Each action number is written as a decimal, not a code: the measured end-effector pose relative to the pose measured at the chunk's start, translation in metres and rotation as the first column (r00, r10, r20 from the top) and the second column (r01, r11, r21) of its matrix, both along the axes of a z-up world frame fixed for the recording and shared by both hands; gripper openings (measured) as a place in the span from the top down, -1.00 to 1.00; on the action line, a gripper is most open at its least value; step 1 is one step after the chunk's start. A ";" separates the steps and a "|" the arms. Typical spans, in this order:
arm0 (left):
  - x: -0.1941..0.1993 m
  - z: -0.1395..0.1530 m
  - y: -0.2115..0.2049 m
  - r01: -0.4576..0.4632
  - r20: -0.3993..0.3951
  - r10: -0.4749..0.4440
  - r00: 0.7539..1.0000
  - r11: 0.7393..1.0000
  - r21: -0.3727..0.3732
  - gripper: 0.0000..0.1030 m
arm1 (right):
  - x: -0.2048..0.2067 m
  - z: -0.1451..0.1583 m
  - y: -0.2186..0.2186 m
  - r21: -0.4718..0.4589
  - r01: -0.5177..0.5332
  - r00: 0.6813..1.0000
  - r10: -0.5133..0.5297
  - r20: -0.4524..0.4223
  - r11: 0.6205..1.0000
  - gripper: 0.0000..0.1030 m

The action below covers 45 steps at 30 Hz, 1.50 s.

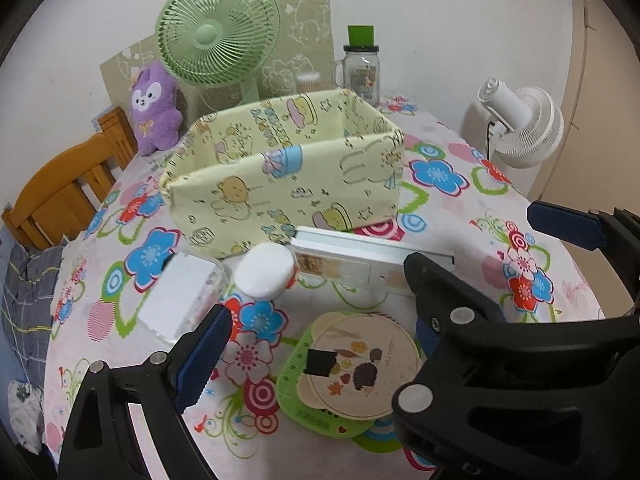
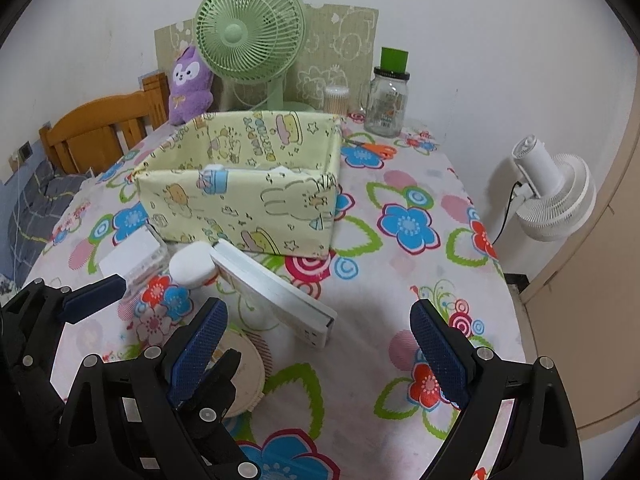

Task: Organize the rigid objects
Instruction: 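Move the right tool down toward the white remote-like device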

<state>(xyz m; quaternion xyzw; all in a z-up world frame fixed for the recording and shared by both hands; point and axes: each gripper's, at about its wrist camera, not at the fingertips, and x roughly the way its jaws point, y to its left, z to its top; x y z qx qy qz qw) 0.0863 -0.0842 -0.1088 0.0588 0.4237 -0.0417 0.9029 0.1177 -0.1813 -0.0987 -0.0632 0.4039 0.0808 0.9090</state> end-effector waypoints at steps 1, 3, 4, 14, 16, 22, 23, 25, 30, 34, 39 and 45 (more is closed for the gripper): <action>0.000 -0.003 -0.001 0.002 -0.008 -0.002 1.000 1.000 -0.003 -0.84 | 0.000 -0.003 -0.001 -0.002 0.002 1.000 -0.002 -0.005 1.000 -0.84; 0.000 -0.008 -0.004 0.009 -0.021 -0.010 1.000 1.000 -0.007 -0.84 | -0.001 -0.007 -0.003 -0.006 0.005 1.000 -0.005 -0.014 1.000 -0.84; 0.000 -0.010 -0.005 0.013 -0.026 -0.013 1.000 1.000 -0.008 -0.84 | -0.001 -0.009 -0.003 -0.008 0.006 1.000 -0.006 -0.017 1.000 -0.84; 0.002 -0.034 -0.010 0.034 -0.085 -0.035 0.996 0.999 -0.012 -0.84 | -0.001 -0.033 -0.011 -0.028 0.025 0.998 -0.027 -0.065 0.999 -0.84; 0.003 -0.038 -0.010 0.036 -0.093 -0.037 0.995 0.999 -0.012 -0.84 | 0.000 -0.036 -0.011 -0.028 0.027 0.997 -0.029 -0.073 0.999 -0.84; 0.005 -0.046 -0.010 0.041 -0.108 -0.043 0.993 0.999 -0.022 -0.83 | 0.004 -0.045 -0.011 -0.033 0.027 0.995 -0.030 -0.094 0.999 -0.84; 0.005 -0.047 -0.011 0.042 -0.109 -0.044 0.993 0.999 -0.021 -0.82 | 0.004 -0.046 -0.011 -0.038 0.027 0.995 -0.031 -0.096 0.999 -0.84; 0.006 -0.049 -0.011 0.046 -0.114 -0.049 0.992 0.999 -0.028 -0.81 | 0.005 -0.049 -0.010 -0.047 0.028 0.994 -0.033 -0.103 0.999 -0.84; 0.005 -0.052 -0.014 0.045 -0.106 -0.044 0.993 0.999 0.000 -0.80 | 0.007 -0.054 -0.010 -0.058 0.033 0.993 -0.040 -0.113 0.998 -0.84; 0.004 -0.053 -0.014 0.038 -0.097 -0.038 0.995 0.999 0.004 -0.77 | 0.007 -0.055 -0.010 -0.056 0.035 0.992 -0.042 -0.118 0.998 -0.84; 0.002 -0.050 -0.013 0.046 -0.079 -0.045 0.996 0.999 0.000 -0.55 | 0.008 -0.054 -0.009 -0.053 0.033 0.992 -0.039 -0.116 0.998 -0.84; 0.004 -0.045 -0.011 0.046 -0.073 -0.047 0.996 0.999 -0.011 -0.54 | 0.011 -0.052 -0.006 -0.046 0.022 0.993 -0.027 -0.115 0.999 -0.84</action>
